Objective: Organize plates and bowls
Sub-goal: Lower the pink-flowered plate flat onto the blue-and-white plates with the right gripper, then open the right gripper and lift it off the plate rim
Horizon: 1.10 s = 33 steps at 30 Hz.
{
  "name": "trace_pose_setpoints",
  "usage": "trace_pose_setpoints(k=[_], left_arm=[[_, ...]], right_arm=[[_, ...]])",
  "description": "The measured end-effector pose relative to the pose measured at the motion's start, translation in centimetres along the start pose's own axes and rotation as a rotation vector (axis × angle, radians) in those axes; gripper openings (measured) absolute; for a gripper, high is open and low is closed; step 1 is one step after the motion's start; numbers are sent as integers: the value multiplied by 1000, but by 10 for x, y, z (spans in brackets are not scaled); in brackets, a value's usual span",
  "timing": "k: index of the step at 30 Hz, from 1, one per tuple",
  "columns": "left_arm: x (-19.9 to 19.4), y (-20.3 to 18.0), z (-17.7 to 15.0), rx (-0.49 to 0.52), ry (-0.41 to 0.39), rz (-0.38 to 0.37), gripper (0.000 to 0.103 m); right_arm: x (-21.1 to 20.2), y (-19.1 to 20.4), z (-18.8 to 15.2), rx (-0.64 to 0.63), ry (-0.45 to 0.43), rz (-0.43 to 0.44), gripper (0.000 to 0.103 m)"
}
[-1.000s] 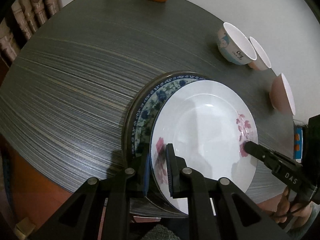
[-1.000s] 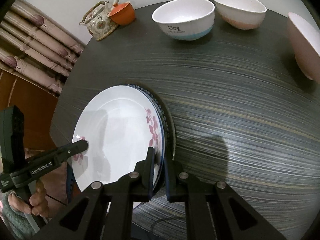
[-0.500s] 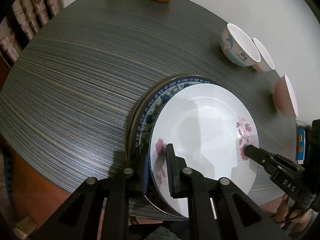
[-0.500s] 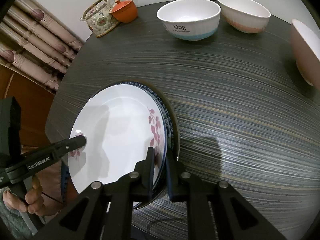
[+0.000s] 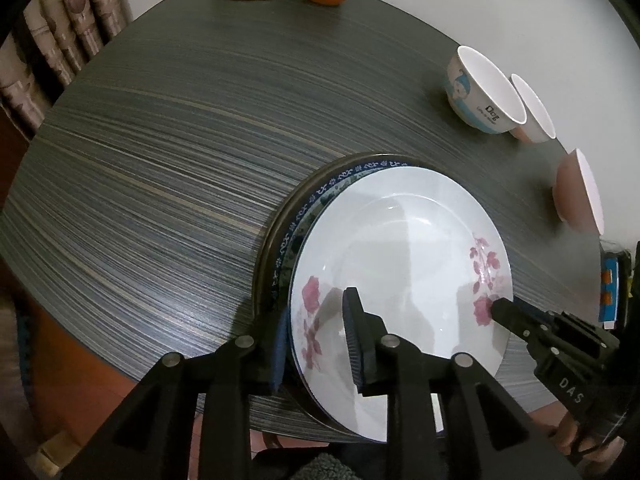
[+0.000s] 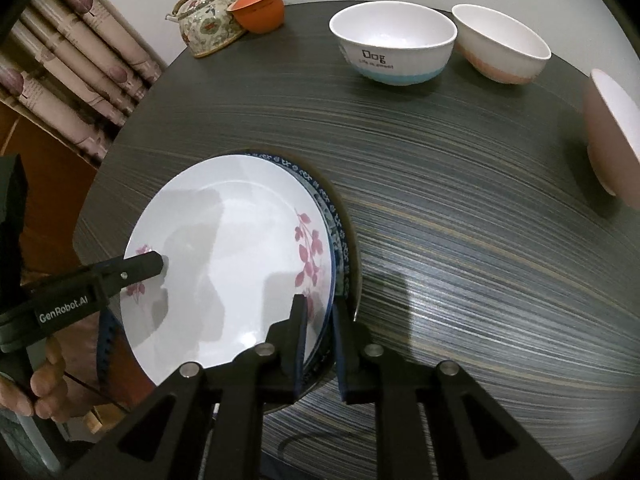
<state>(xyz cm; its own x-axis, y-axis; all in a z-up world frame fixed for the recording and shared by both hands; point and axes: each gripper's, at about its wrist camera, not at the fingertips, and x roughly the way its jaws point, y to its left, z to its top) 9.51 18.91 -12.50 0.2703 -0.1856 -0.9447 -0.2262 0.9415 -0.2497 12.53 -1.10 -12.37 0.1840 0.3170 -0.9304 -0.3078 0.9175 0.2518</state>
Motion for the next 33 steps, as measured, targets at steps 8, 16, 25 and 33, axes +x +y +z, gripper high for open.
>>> trace_pose_setpoints(k=[8,16,25,33], left_arm=[[1,-5,0,16,-1,28,26],[2,-16,-4,55,-17,88,30],[5,-29,-10,123,-51,155,34],[-3,-32,-12,147,-111,200,52]], right_arm=[[-1,-8,-1,26,-1,23,15],[-3,-11,-4,26,1,33,15],[-7,-14,-10,25,-6,48,16],[-13,-17,-13,37,-23,69,23]])
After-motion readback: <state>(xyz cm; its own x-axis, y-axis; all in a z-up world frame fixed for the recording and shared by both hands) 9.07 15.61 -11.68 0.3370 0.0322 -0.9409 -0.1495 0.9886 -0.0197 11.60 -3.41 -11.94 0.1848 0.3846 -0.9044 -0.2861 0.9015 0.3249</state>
